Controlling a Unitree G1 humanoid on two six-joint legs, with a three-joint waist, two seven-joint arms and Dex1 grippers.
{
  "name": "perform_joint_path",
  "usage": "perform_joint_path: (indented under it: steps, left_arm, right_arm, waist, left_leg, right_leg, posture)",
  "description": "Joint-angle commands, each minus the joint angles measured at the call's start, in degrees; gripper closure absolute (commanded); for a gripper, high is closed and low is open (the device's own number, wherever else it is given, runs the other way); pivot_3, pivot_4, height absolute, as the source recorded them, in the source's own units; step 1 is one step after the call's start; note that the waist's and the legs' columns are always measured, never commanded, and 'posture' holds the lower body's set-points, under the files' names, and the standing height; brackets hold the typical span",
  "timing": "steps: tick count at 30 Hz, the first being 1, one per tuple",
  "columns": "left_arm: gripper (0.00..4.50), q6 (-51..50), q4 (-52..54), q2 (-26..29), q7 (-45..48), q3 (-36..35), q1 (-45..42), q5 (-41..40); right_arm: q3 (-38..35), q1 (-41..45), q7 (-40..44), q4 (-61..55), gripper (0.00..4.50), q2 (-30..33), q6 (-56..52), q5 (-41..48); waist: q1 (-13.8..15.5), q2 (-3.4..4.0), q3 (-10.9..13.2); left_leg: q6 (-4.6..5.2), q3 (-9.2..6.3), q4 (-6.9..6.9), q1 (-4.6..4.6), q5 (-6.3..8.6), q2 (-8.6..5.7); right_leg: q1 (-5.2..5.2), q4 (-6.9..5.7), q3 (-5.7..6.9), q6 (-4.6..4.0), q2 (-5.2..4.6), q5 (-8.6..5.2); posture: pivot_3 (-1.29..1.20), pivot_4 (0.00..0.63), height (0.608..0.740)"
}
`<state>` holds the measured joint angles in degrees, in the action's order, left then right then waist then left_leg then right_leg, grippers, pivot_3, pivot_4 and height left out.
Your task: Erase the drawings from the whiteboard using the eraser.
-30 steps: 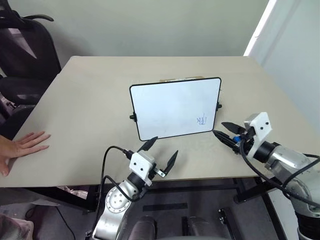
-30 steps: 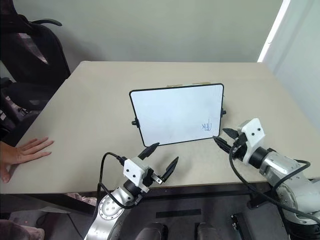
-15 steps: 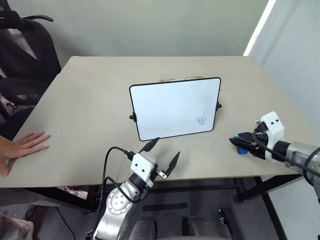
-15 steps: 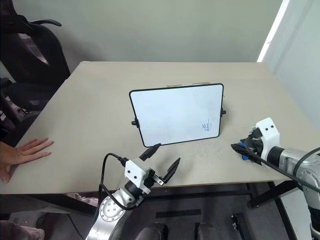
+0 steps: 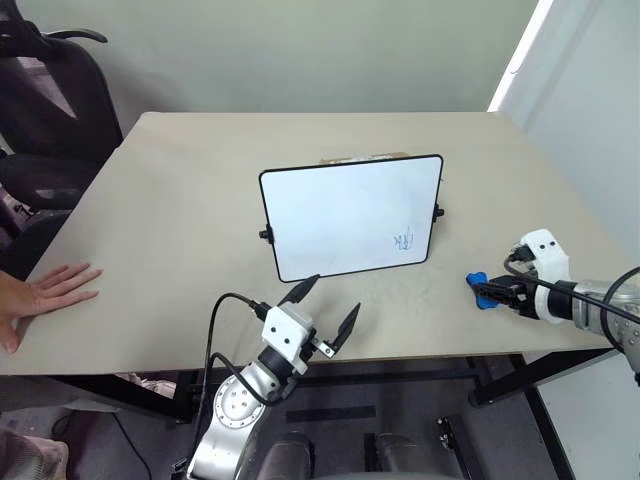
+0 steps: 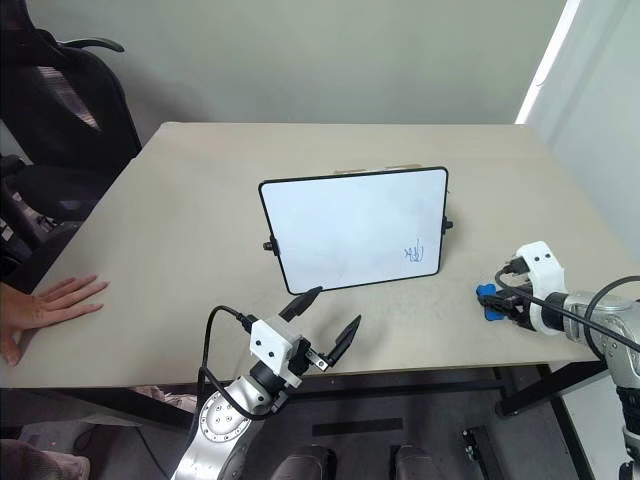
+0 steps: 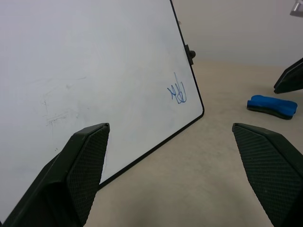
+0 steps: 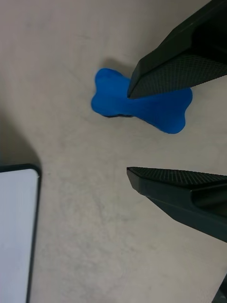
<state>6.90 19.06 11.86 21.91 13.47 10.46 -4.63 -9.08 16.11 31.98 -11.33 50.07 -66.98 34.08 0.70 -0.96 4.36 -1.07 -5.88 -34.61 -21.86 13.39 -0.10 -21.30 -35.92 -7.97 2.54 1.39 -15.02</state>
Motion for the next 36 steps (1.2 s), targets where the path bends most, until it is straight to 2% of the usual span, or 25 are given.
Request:
perform_joint_path:
  steps: [1,13,16,22,28,36]
  left_arm:
    - [0.00,0.7,1.3,-0.3,-0.1,0.1,-0.3,-0.1]
    - [0.00,0.4,2.1,-0.3,-0.3,0.3,0.1,0.0]
    - [0.00,0.3,2.5,-0.3,-0.5,0.3,0.5,0.1]
    - [0.00,0.3,3.5,-0.4,-0.7,0.6,1.4,0.2]
    - [0.00,0.3,4.1,-0.2,-1.2,0.7,2.1,0.2]
    - [0.00,0.2,4.6,0.3,-1.1,0.6,2.4,-0.2]
  right_arm:
    - [0.4,2.1,0.9,1.1,2.10,1.5,0.0,-1.4]
    - [8.0,9.8,4.4,12.6,2.10,2.5,2.1,-7.4]
    - [9.9,12.0,5.4,16.0,2.10,2.2,2.2,-9.0]
    - [12.7,14.9,7.7,21.0,2.10,0.7,3.2,-11.1]
    - [12.6,15.6,8.8,20.6,2.10,0.3,1.9,-11.3]
    - [9.8,15.6,7.3,17.4,2.10,0.4,-1.0,-10.7]
  waist:
    - [0.0,0.01,0.0]
    - [0.0,0.03,0.0]
    - [0.0,0.07,0.0]
    - [0.0,0.10,0.0]
    - [0.0,0.09,0.0]
    - [0.0,0.11,0.0]
  left_leg:
    - [0.00,0.00,0.00,0.00,0.00,0.00]
    - [0.02,0.00,0.00,0.00,0.00,0.02]
    - [0.04,0.00,0.00,0.00,0.00,0.03]
    - [0.07,0.00,0.00,0.01,0.03,0.06]
    - [0.07,0.02,0.00,0.02,0.03,0.07]
    - [0.05,0.02,0.00,0.01,0.04,0.06]
  right_leg:
    - [0.00,0.00,0.00,0.00,0.00,0.00]
    - [0.00,-0.01,0.00,0.06,0.00,0.04]
    - [0.00,-0.01,0.00,0.42,0.00,0.26]
    - [0.00,-0.01,0.01,0.38,0.00,0.26]
    - [0.00,0.00,0.01,-0.06,0.00,0.12]
    - [0.00,-0.01,0.02,-0.09,0.00,0.11]
  posture:
    - [0.00,0.150,0.730]
    - [0.00,0.150,0.730]
    - [0.00,0.150,0.730]
    - [0.00,0.150,0.730]
    - [0.00,0.150,0.730]
    - [0.00,0.150,0.730]
